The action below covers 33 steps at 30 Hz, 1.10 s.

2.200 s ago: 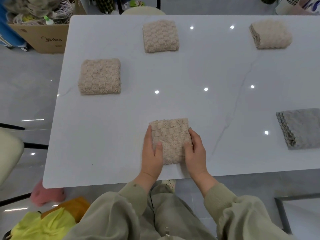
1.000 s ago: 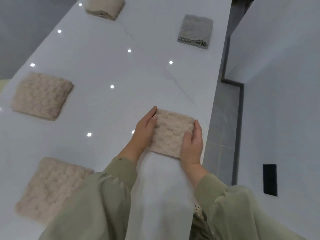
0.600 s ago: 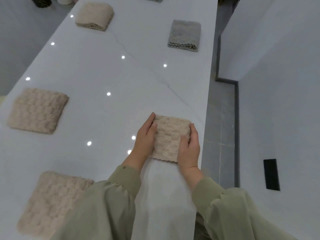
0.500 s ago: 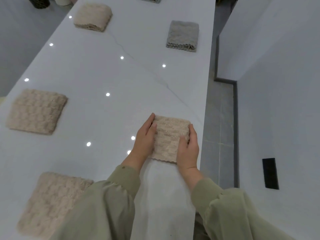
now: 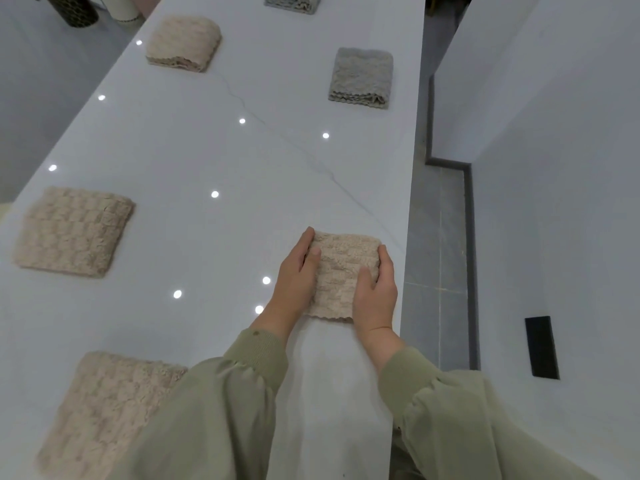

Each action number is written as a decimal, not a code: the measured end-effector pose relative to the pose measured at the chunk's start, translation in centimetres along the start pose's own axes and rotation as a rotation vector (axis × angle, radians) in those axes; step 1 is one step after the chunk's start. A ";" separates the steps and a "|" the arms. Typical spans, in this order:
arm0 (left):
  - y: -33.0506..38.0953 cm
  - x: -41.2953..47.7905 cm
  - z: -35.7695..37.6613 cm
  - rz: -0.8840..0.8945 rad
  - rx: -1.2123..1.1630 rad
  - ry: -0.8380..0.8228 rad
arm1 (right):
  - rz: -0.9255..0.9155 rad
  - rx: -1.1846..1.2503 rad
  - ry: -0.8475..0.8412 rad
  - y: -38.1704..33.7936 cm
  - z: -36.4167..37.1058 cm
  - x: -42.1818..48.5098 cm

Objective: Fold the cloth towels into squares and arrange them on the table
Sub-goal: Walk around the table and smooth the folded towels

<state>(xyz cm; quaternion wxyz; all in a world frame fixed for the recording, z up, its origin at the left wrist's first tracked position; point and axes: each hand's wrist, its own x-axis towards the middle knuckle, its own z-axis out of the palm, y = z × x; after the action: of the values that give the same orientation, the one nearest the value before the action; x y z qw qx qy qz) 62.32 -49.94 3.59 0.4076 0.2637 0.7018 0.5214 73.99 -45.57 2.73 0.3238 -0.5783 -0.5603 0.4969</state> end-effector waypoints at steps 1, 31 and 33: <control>0.0 0.2 0.1 0.002 0.000 0.001 | 0.001 0.002 0.004 -0.1 0.1 0.1; 1.2 2.4 0.8 -0.042 -0.104 0.026 | 0.016 0.013 0.042 -0.7 0.2 3.1; 1.3 2.5 0.8 -0.034 -0.083 0.018 | 0.017 0.004 0.041 -0.7 0.1 3.0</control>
<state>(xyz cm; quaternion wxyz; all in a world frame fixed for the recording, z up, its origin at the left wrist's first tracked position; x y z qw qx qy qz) 61.65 -47.12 4.00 0.4207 0.2300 0.6874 0.5455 73.29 -42.53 2.68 0.3322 -0.5923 -0.5475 0.4890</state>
